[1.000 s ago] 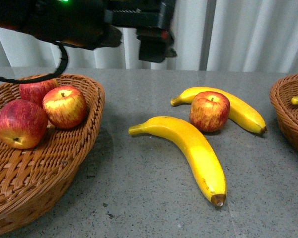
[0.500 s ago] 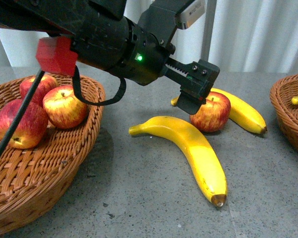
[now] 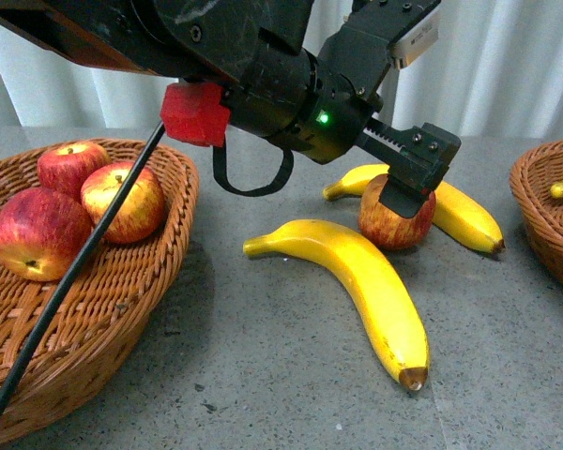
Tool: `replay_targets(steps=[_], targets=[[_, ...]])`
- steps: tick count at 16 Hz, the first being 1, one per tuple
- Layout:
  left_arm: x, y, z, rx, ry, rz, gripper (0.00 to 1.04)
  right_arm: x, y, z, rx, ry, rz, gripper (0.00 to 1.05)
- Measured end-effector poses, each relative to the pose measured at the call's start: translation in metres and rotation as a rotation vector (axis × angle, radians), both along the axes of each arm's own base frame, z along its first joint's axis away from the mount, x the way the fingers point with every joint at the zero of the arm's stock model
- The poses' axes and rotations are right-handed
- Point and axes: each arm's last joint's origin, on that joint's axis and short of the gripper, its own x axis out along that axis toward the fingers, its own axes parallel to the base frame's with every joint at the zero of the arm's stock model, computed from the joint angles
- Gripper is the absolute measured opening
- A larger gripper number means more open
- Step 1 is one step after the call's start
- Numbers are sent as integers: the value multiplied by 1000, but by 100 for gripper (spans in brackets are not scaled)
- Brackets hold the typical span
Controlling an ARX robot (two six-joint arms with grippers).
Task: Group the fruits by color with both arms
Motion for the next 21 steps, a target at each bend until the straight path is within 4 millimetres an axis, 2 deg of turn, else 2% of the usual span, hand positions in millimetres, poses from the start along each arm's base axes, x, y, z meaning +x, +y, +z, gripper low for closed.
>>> replay_targets(steps=[7,11,14,17,18,21], targets=[[5,-18,-17,4,24,-12,98,0,0,0,0,0,0,98],[8,-18,-38,52,62,23,98,0,0,0,0,0,0,98],[10,-19,-42,53,68,23,98,0,0,0,0,0,0,98],[9,-22,-41,40,58,18,75,0,0,0,0,0,0,98],[9,-22,-41,39,58,17,71,0,0,0,0,0,0,98],[6,-23,-36,36,36,31,69,0,0,0,0,0,0,98]])
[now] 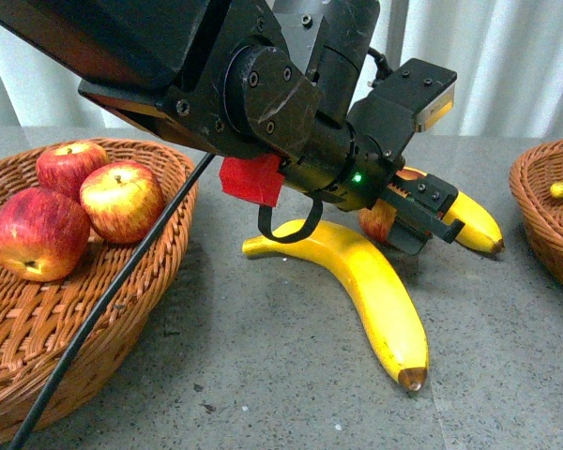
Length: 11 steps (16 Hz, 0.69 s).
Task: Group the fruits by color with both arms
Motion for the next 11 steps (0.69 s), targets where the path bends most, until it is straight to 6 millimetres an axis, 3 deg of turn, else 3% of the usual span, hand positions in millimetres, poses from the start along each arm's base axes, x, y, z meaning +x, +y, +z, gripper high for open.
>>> replay_targets(steps=[1,4,6,9,11], targets=[[-3,3,11,-7,-28,34,69,0,0,0,0,0,0,98],[-22,22,78,-88,-200,226,69,0,0,0,0,0,0,98],[-43,46,109,-157,-284,361,69,0,0,0,0,0,0,98],[-82,91,115,-175,-351,574,69,0,0,0,0,0,0,98],[-122,132,111,-223,-389,742,69,0,0,0,0,0,0,98]])
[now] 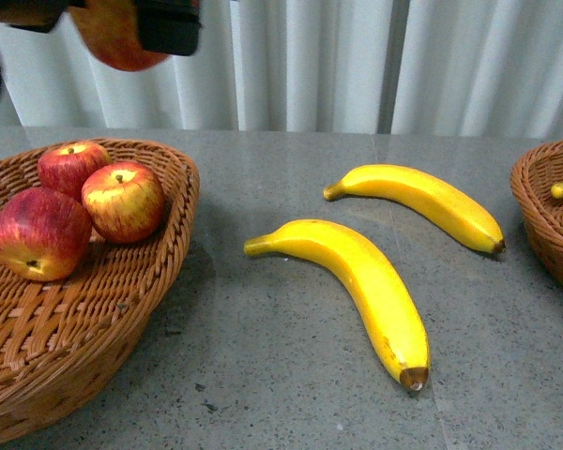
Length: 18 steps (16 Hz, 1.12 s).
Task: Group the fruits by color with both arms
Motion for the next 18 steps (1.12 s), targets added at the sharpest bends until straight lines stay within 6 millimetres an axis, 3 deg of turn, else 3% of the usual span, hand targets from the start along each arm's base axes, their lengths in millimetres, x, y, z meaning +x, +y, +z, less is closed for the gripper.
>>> replay_targets(steps=[1,4,5,9,12,18], targets=[[-12,9,-7,-25,16,20,69,0,0,0,0,0,0,98],[-32,20,-55,-16,139,91,68,0,0,0,0,0,0,98],[-35,22,-60,-13,145,117,68,0,0,0,0,0,0,98],[-39,24,-63,-21,159,141,69,0,0,0,0,0,0,98],[-43,21,-65,-28,158,127,100,0,0,0,0,0,0,98],[-61,12,-41,-105,89,29,98,0,0,0,0,0,0,98]])
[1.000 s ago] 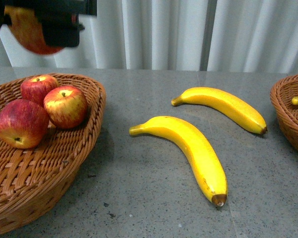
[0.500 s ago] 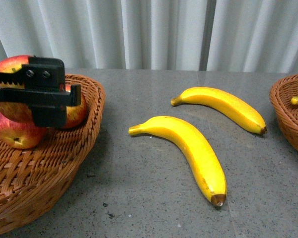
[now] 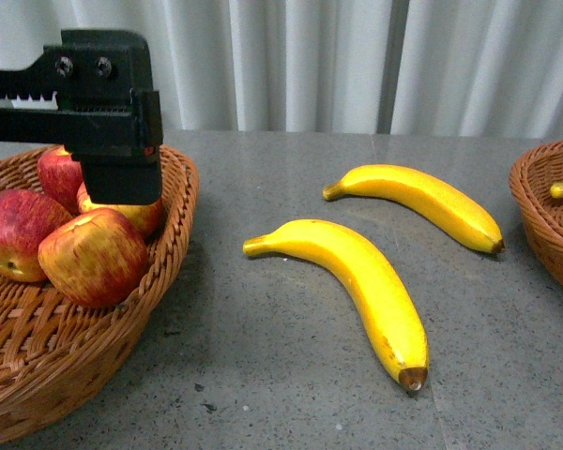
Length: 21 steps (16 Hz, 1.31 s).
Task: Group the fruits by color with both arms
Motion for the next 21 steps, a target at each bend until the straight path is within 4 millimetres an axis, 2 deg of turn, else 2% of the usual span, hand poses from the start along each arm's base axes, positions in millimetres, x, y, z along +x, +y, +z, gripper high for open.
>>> replay_targets(steps=[3,4,5,6,7,10,19,21], targets=[[-17,5,29,-58,-97,-14,98,0,0,0,0,0,0,98],[-39,35,39,-88,-241,34,77,0,0,0,0,0,0,98],[-55,64,-2,-44,-192,39,41,0,0,0,0,0,0,98],[-66,78,-13,-51,-212,36,14,0,0,0,0,0,0,98],[-69,81,-17,-51,-214,38,4,0,0,0,0,0,0,98],[-79,92,-33,-46,-198,37,1,0,0,0,0,0,0,98],[-88,100,-41,-48,-206,31,1,0,0,0,0,0,0,98],[-92,110,-47,-44,-202,58,1,0,0,0,0,0,0,98]])
